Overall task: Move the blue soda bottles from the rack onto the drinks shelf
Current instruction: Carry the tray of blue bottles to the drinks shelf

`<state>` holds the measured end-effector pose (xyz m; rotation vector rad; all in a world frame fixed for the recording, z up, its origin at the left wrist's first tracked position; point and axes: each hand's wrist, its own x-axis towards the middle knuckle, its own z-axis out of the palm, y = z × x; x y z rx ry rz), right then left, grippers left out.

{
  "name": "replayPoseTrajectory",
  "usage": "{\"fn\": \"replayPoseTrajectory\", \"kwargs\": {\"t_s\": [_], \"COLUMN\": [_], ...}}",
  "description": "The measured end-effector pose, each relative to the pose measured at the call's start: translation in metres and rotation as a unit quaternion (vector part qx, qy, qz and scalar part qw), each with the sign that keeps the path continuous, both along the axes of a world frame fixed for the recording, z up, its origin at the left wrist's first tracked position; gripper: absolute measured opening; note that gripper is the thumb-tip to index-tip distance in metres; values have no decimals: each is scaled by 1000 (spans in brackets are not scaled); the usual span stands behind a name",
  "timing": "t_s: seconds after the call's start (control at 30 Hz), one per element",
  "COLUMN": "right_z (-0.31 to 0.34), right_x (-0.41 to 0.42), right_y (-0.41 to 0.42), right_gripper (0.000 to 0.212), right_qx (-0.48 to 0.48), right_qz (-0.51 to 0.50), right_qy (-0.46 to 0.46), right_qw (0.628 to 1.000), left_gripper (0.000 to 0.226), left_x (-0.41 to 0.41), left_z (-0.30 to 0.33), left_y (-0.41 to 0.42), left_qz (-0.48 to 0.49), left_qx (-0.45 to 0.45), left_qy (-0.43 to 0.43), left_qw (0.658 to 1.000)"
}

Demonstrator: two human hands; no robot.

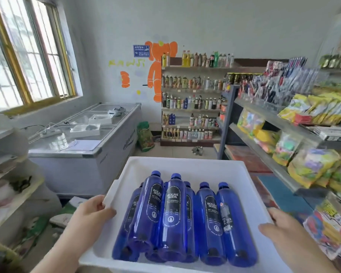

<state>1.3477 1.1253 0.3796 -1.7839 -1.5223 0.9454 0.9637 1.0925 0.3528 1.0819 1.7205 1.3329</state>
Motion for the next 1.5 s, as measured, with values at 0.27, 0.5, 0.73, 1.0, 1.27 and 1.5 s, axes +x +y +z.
{"fn": "replayPoseTrajectory", "kwargs": {"t_s": [0.27,0.5,0.73,1.0,1.27,1.5], "right_z": [-9,-24,-12,-54,-69,-78], "right_x": [-20,-29,-64,-141,-215,-245], "right_y": [236,468,681,924,1141,1321], "right_gripper": [15,15,19,22,21,21], "right_qx": [15,18,-18,-35,-44,-44], "right_qz": [6,34,40,35,15,14], "right_qy": [19,15,40,26,29,30], "right_qw": [1000,999,998,998,998,998], "left_gripper": [11,20,13,14,12,22], "left_x": [-17,-15,-50,-128,-202,-228], "left_z": [-2,-22,-11,-44,-40,-40], "left_y": [235,438,636,877,1110,1292], "left_qz": [7,37,45,44,17,33], "left_qx": [5,-2,-24,-24,-48,-103], "left_qy": [27,41,84,76,76,117], "left_qw": [1000,998,995,996,996,987]}}
